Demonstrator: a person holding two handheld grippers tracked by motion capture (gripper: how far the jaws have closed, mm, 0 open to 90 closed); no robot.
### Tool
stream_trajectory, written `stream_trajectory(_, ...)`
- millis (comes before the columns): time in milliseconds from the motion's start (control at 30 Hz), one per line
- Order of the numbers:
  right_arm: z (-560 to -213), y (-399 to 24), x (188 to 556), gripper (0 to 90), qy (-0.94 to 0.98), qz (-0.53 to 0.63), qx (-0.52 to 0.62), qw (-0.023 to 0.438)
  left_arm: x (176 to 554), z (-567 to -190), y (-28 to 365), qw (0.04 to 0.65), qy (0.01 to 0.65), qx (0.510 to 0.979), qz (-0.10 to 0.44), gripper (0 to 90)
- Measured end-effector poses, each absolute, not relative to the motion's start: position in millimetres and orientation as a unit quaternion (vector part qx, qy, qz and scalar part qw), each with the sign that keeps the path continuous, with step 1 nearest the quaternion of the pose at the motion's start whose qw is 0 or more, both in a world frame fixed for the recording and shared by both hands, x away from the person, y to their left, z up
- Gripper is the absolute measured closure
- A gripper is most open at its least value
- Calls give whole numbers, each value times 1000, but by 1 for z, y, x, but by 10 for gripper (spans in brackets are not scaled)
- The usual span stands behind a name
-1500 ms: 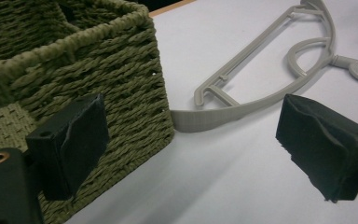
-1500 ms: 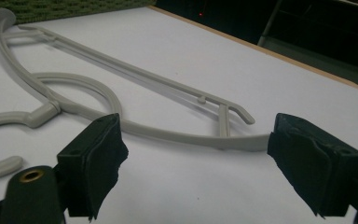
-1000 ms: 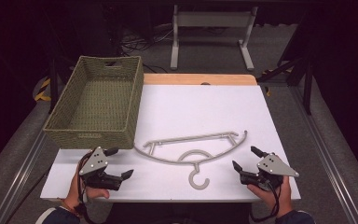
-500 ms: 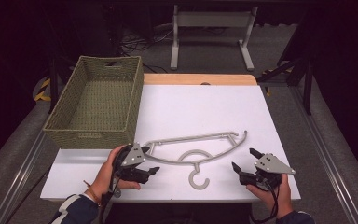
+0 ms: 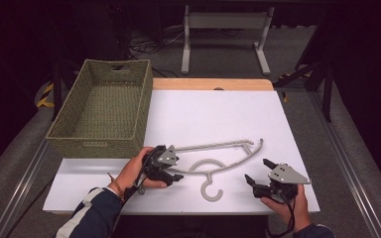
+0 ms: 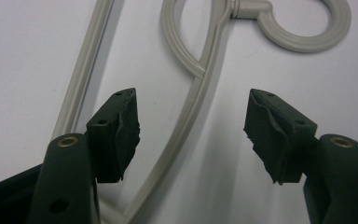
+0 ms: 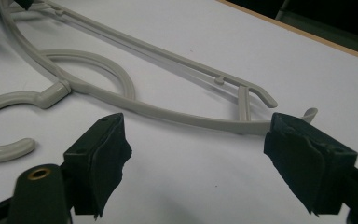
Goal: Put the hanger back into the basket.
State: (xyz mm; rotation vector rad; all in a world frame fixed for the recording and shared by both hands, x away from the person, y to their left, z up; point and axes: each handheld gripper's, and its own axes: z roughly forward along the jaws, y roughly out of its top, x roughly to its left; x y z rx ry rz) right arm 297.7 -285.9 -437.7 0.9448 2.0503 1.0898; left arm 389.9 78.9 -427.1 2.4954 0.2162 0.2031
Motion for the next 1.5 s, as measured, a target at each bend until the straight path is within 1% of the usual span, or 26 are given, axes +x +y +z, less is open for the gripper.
stream_trajectory(33,-438,-285,297,204,779,411,357,312,390,-427,79,309,82,944,77,364)
stream_trajectory(67,-438,-285,297,205,781,408,356,312,393,-428,73,288,83,951,75,378)
stream_trajectory(100,-438,-285,297,205,781,408,356,312,394,-430,70,282,80,953,73,394)
stream_trajectory(133,-438,-285,297,206,780,409,356,312,396,-432,66,266,77,958,68,418)
stream_trajectory(167,-438,-286,298,206,779,409,358,311,396,-432,66,266,77,958,68,458)
stream_trajectory(233,-438,-287,298,213,778,410,360,311,400,-435,59,245,78,965,60,472)
stream_trajectory(267,-438,-288,298,224,774,413,362,314,403,-436,56,234,84,967,61,505)
stream_trajectory(333,-437,-289,298,224,769,418,367,314,407,-435,54,237,88,966,51,552)
stream_trajectory(400,-437,-289,298,228,770,419,368,310,408,-436,50,236,81,967,43,613)
stream_trajectory(433,-437,-289,298,228,770,419,368,310,409,-435,48,234,76,968,41,613)
stream_trajectory(500,-438,-288,299,232,774,413,367,309,410,-434,43,222,68,972,32,662)
stream_trajectory(567,-439,-288,300,234,777,411,366,306,412,-432,39,204,54,977,28,675)
stream_trajectory(633,-439,-287,301,234,776,411,367,306,412,-430,35,189,42,981,27,690)
stream_trajectory(733,-439,-288,300,238,775,410,369,307,408,-428,27,166,26,985,38,769)
stream_trajectory(767,-439,-288,300,243,773,411,371,310,407,-427,25,156,28,986,40,770)
stream_trajectory(867,-437,-290,300,250,767,410,376,320,407,-427,23,151,37,987,38,770)
stream_trajectory(933,-436,-291,299,254,759,410,383,330,406,-426,21,143,29,988,45,775)
stream_trajectory(1033,-437,-292,300,254,759,407,386,331,403,-426,18,142,22,988,53,815)
stream_trajectory(1100,-437,-292,300,255,759,405,386,333,403,-426,19,140,22,988,53,816)
stream_trajectory(1167,-436,-291,299,256,757,400,385,345,403,-426,19,145,22,988,55,816)
stream_trajectory(1333,-433,-295,297,257,745,408,390,355,400,-426,17,159,22,984,77,819)
stream_trajectory(1433,-434,-299,298,257,741,408,399,355,398,-424,17,174,27,979,103,819)
stream_trajectory(1500,-434,-301,298,257,739,406,404,355,397,-421,19,194,34,973,118,819)
